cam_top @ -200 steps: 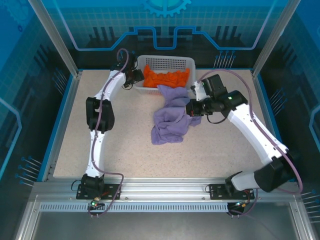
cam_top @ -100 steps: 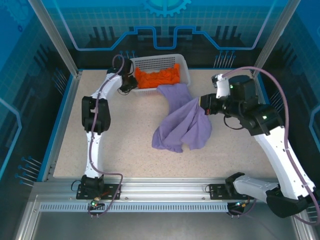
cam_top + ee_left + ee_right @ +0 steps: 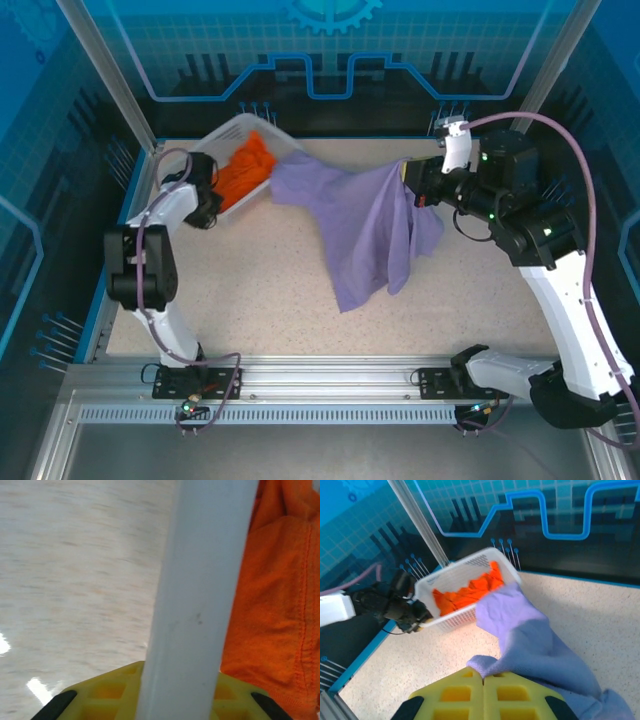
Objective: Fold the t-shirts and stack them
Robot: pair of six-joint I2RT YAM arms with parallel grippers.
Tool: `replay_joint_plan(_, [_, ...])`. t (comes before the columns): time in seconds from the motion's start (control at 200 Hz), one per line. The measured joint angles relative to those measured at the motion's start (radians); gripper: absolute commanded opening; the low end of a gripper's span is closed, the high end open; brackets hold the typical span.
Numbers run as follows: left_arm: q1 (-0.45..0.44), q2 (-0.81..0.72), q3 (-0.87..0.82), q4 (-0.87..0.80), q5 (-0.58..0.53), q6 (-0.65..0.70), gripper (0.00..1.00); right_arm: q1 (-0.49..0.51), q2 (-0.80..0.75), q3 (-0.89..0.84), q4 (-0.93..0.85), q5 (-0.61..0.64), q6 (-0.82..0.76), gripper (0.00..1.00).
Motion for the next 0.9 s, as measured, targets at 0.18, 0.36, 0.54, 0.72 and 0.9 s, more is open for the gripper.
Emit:
replay_joint_plan(0.18, [0.094, -0.071, -0.082, -0.003, -0.077, -0.188, 0.04, 0.000, 0.039, -0.025, 0.000, -0.041, 0.000, 0.00])
replay_joint_plan(0.36, [0.164, -0.051, -0.077, 0.008, -0.084, -0.274, 0.06, 0.000, 0.064, -0.034, 0.001, -0.089, 0.008, 0.00])
replay_joint_plan(0.54, [0.180, 0.062, 0.034, 0.025, -0.084, -0.305, 0.10, 0.001, 0.066, -0.054, 0.000, -0.108, 0.032, 0.00])
replay_joint_plan(0.72, [0.190, 0.146, 0.129, 0.051, -0.044, -0.318, 0.12, 0.006, 0.065, -0.055, -0.003, -0.107, 0.050, 0.00])
replay_joint_plan(0.9, [0.191, 0.212, 0.219, 0.035, -0.024, -0.330, 0.23, 0.006, 0.063, -0.056, -0.013, -0.103, 0.065, 0.00])
